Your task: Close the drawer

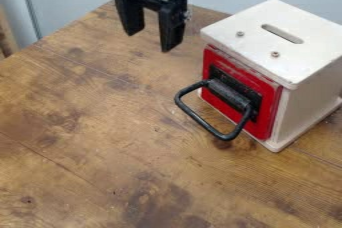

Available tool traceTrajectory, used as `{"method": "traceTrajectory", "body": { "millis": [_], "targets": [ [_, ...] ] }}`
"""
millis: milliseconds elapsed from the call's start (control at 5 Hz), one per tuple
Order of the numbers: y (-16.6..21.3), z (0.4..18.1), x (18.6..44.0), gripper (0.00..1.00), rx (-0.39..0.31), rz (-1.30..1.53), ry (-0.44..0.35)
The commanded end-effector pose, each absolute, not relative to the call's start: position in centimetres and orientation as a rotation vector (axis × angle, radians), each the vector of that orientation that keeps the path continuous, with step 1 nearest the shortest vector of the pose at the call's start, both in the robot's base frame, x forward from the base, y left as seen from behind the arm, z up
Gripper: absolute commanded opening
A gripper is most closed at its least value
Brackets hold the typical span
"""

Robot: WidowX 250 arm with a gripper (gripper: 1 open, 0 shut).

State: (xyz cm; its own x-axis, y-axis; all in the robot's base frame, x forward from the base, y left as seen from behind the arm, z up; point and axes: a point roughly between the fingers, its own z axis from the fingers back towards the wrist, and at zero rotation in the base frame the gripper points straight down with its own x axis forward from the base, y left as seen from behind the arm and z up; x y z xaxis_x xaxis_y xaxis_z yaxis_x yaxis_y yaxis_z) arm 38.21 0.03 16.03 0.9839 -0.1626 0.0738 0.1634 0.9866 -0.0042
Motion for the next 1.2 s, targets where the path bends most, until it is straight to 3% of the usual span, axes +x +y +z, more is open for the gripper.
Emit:
{"method": "traceTrajectory", "body": {
  "millis": [0,800,1000],
  "targets": [
    [-1.3,19.3,38.2,1.00,0.006,-0.151,-0.172],
    [-2.3,21.8,38.1,1.00,-0.003,-0.136,-0.228],
    [-2.4,21.8,37.8,1.00,-0.003,-0.131,-0.223]
  ]
}}
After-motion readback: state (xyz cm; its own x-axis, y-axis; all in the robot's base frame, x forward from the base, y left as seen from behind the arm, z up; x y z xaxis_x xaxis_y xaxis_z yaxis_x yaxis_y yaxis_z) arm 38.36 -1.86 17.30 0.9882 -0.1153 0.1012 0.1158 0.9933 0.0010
